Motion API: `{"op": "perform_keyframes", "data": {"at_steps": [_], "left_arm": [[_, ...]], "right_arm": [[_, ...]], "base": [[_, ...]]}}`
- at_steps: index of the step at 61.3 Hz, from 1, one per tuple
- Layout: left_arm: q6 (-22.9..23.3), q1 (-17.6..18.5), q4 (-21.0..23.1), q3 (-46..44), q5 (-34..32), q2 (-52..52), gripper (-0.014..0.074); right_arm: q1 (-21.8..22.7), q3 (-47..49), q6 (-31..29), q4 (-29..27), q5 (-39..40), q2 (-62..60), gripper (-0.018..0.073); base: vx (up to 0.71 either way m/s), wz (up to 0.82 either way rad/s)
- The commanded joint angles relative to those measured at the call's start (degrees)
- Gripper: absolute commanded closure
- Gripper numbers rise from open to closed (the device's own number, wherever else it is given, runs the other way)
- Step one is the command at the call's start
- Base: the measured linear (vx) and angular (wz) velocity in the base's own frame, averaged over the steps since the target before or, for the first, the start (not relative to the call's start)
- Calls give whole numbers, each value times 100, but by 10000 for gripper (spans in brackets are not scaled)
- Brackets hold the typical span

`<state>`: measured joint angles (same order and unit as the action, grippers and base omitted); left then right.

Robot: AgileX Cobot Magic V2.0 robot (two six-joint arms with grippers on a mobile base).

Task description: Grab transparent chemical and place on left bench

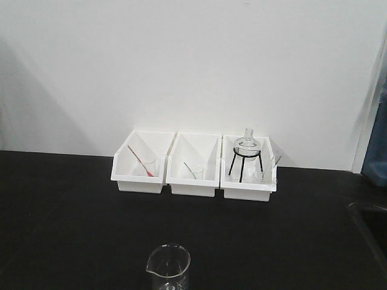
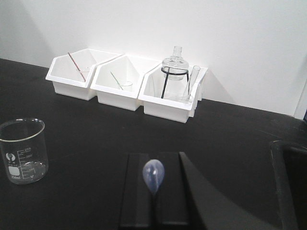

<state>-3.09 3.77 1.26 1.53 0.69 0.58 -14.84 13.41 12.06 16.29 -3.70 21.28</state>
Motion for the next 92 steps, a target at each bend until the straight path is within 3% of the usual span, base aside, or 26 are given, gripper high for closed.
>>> {"op": "perform_keyframes", "data": {"at_steps": [1, 9, 20, 25, 37, 49, 62, 82, 92], "left_arm": [[45, 10, 4, 93, -449, 110, 600], [45, 10, 4, 93, -449, 110, 600], [45, 10, 4, 93, -449, 110, 600], [45, 10, 4, 93, -449, 110, 600], [45, 10, 4, 93, -449, 110, 600], [45, 10, 4, 93, -449, 110, 600], [45, 10, 4, 93, -449, 110, 600], [45, 10, 4, 93, -449, 110, 600], [45, 10, 4, 93, -449, 110, 600]], "right_arm": [[-2, 175, -40, 15, 480, 37, 564], [-2, 175, -27, 15, 714, 73, 564], [-49, 289, -16, 58, 2425, 807, 562], [-95, 567, -15, 247, 2703, 1542, 562], [-917, 1788, -39, 702, 3642, 3535, 562], [-1622, 3229, -175, 695, 3954, 5538, 562], [-1710, 4494, -81, 706, 4270, 7038, 562], [-1931, 4725, 31, 759, 4306, 7860, 555], [-1952, 4725, -126, 699, 4304, 8014, 493]], "base": [[2, -2], [1, -1], [0, 0], [0, 0], [0, 0], [0, 0], [0, 0], [0, 0], [0, 0]]}}
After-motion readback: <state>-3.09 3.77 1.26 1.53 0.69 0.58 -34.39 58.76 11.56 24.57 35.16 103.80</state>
